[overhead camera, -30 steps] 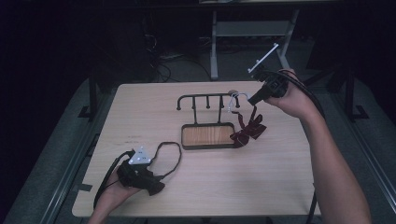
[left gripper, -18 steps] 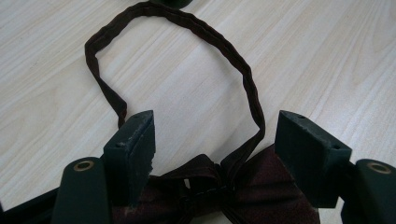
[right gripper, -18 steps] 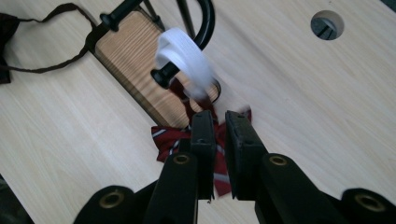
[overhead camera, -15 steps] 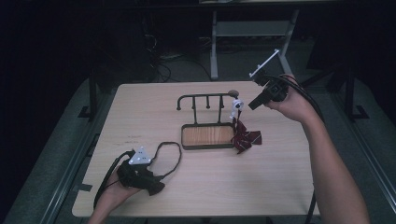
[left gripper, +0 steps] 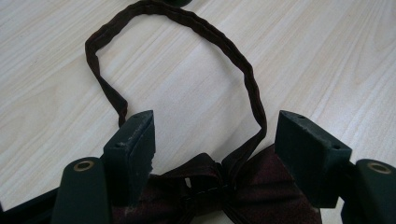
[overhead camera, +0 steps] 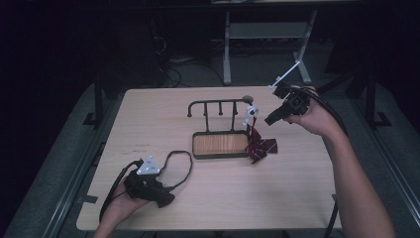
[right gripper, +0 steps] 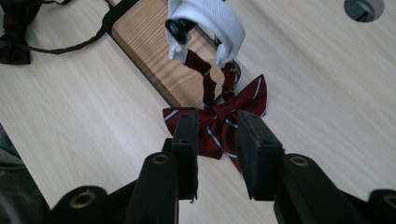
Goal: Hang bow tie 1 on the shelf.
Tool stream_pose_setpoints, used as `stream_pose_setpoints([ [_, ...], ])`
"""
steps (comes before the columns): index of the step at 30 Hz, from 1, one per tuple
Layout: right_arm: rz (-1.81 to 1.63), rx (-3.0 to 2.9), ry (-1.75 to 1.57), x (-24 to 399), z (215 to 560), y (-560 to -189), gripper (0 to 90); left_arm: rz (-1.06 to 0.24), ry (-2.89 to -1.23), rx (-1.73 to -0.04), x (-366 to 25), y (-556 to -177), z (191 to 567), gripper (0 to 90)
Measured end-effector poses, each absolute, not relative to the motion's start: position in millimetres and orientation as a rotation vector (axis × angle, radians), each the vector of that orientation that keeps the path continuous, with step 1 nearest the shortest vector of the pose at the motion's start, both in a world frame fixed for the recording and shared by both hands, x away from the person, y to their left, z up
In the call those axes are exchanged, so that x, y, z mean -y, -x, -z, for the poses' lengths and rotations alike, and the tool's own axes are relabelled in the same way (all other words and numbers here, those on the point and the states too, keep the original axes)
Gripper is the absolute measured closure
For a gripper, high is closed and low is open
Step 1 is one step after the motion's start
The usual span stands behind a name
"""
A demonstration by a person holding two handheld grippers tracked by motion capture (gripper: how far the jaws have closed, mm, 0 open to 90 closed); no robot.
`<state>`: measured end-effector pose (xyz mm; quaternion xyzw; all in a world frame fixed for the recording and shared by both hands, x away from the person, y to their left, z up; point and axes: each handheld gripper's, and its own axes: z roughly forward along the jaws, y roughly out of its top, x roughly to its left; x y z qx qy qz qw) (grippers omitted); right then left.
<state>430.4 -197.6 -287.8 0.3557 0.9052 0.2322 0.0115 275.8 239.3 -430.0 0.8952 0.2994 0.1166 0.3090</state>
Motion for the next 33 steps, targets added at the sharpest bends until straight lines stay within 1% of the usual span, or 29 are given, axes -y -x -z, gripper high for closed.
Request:
stream_pose_setpoints([
  [5,-0.735,-2.837,-1.102,200.3,292.5,-427.6,64.8,-0.304,-2.373,-0.79,-239.4,-275.9,430.1,29.6],
  [14,-0.761,-2.867,-1.101,203.0,307.7,-420.5,61.2,-0.308,-2.368,-0.792,-239.5,-276.0,430.2,29.6],
  [21,-0.788,-2.88,-1.102,208.0,317.0,-416.5,55.2,-0.31,-2.368,-0.795,-240.1,-276.4,430.4,29.5],
  [33,-0.811,-2.886,-1.135,218.0,335.6,-408.4,51.4,-0.311,-2.365,-0.796,-240.4,-276.5,430.5,29.5],
])
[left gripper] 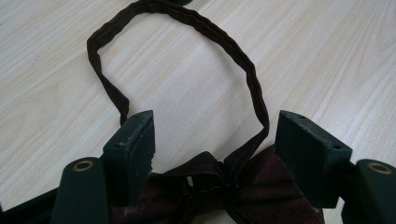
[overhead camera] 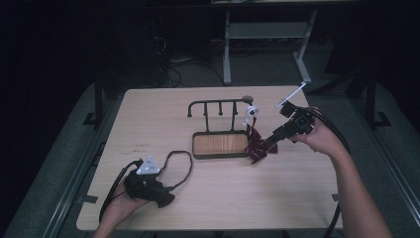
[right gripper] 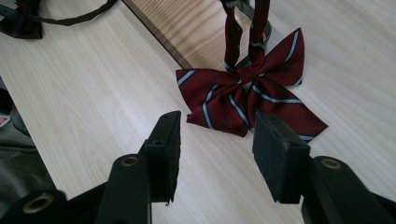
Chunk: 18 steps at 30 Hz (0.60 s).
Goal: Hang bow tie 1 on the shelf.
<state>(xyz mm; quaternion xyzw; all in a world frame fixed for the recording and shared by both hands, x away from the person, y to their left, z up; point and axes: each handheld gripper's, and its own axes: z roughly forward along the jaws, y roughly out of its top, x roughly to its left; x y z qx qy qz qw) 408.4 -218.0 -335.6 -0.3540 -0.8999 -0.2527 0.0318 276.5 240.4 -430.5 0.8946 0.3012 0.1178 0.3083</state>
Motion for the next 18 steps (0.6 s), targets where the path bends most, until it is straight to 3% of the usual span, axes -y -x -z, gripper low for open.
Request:
stream_pose_setpoints([
  [18,0.825,2.738,1.114,234.2,359.7,-390.7,47.0,-0.305,-2.367,-0.799,-239.8,-276.6,431.3,29.3],
])
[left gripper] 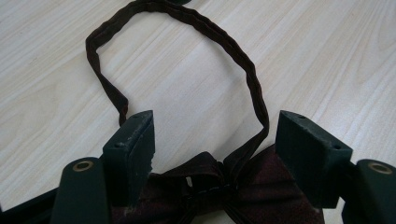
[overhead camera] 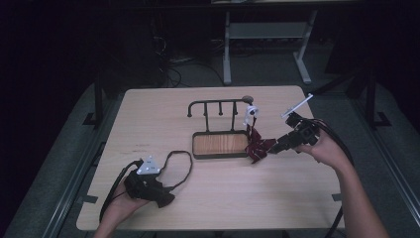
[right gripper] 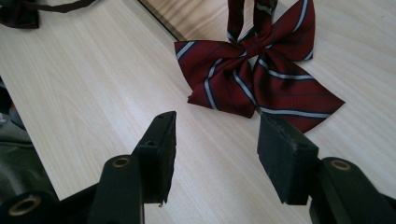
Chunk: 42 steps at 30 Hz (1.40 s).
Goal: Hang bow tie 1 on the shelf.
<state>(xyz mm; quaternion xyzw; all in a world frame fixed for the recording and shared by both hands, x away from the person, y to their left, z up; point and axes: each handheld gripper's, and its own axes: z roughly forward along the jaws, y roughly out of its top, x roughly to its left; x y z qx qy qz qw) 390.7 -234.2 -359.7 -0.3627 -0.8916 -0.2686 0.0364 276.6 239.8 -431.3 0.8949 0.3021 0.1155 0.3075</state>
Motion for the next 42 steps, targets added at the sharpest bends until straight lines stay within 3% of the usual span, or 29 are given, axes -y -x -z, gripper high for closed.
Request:
stream_pose_setpoints([
  [42,0.954,2.734,1.109,249.4,408.2,-323.5,45.5,-0.323,-2.373,-0.796,-239.0,-276.4,432.1,29.4],
])
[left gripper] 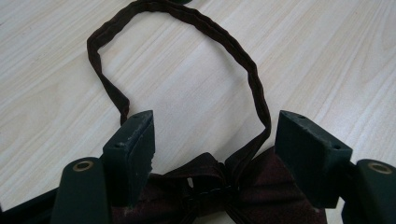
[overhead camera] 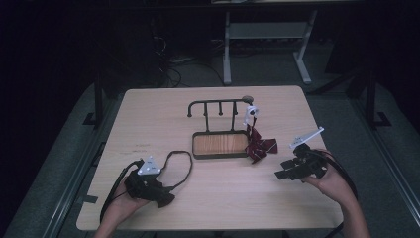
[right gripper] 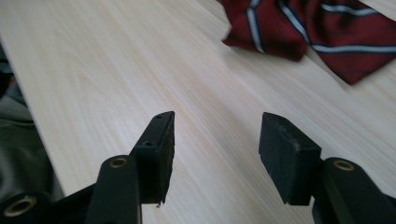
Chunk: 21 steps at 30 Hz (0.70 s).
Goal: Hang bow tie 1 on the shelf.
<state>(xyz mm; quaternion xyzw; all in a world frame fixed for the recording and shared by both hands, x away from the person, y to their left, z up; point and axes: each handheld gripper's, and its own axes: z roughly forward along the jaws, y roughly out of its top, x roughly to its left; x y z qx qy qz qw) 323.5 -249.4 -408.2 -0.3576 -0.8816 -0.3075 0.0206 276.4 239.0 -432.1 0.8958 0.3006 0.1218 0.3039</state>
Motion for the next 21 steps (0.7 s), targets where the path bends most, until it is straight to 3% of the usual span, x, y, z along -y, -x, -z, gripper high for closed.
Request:
stream_pose_setpoints([
  [18,1.007,2.664,1.165,255.8,432.9,-316.2,44.8,-0.366,-2.352,-0.81,-240.4,-276.9,428.8,29.8],
  [21,1.011,2.663,1.169,256.8,433.5,-315.3,44.5,-0.361,-2.355,-0.842,-240.9,-279.4,426.2,33.7],
])
